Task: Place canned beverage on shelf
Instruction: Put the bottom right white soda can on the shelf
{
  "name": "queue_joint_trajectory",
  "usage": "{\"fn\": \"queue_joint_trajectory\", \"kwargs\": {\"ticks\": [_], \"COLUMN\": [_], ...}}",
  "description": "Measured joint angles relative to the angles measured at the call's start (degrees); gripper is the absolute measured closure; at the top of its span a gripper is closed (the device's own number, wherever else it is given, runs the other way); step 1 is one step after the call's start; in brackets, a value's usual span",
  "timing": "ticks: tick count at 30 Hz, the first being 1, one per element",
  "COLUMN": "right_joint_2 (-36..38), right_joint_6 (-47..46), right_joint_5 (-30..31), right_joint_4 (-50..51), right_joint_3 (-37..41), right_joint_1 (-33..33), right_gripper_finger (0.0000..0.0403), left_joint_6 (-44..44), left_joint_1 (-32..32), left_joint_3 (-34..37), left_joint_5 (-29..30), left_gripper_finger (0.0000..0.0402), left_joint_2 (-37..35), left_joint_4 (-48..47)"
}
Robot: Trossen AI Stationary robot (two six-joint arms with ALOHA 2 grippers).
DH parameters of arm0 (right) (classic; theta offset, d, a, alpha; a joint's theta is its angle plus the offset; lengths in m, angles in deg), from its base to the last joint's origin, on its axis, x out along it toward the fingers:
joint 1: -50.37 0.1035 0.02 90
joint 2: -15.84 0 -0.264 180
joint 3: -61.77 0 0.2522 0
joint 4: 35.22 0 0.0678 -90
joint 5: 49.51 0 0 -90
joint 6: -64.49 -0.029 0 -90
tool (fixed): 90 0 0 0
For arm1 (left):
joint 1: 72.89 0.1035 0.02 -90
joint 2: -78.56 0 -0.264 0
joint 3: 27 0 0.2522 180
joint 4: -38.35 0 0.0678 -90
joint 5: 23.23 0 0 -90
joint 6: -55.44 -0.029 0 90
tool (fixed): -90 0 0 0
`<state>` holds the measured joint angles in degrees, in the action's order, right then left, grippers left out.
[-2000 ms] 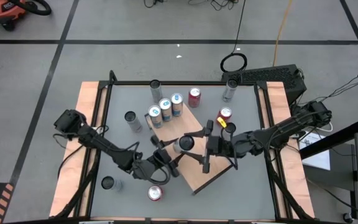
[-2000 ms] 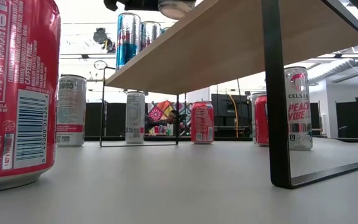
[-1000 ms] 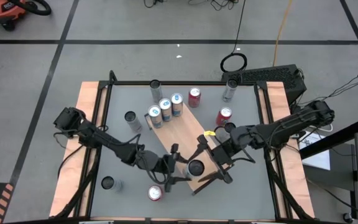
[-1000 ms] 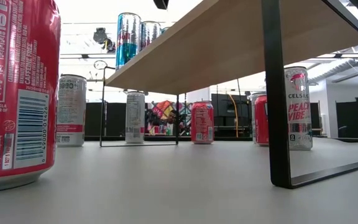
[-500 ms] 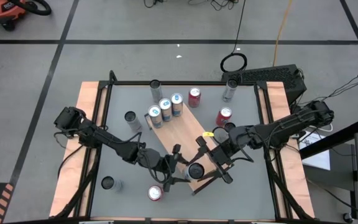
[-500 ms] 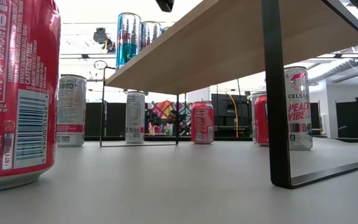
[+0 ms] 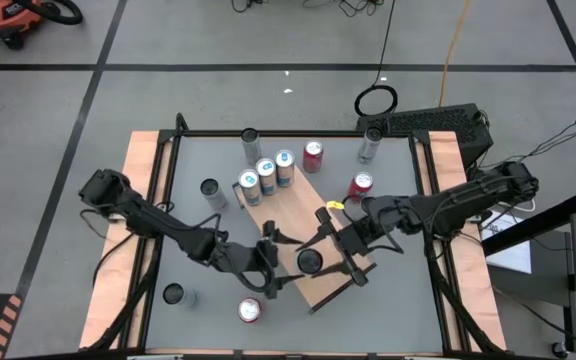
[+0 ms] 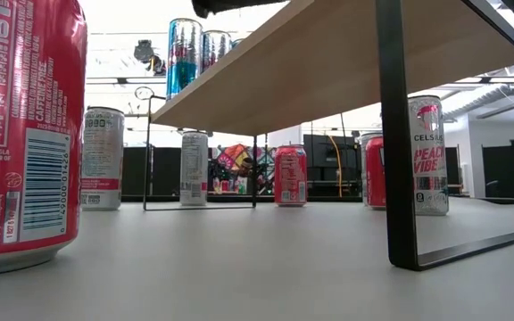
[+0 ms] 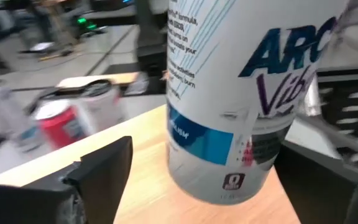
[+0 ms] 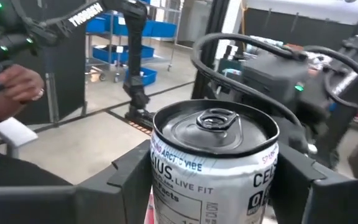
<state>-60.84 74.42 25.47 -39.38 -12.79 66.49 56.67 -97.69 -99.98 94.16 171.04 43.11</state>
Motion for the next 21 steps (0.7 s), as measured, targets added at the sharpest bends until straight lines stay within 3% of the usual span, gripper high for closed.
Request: {"fn": "queue_joint_trajectory", "kwargs": {"ticks": [15, 21], "right_joint_2": [-2.05, -5.42], "right_joint_6": [-0.37, -3.11], "right_joint_5": [-0.48, -7.53], "right_joint_4": [-0.62, -9.88], "right_joint_3": [0.09, 0.04], "right_joint_1": [-7.70, -13.32], "right_gripper_finger": [0.0191, 0.0191], "left_joint_6": [3.98, -0.06], "left_joint_1": [-12.39, -16.28], "left_joint_3": [-0.06, -0.02], "left_joint_5": [24.68, 27.73], "left_gripper_finger": [0.0020, 0.0020], "left_joint_2": [-10.84, -14.01], "left_joint_4": [-18.72, -20.67]}}
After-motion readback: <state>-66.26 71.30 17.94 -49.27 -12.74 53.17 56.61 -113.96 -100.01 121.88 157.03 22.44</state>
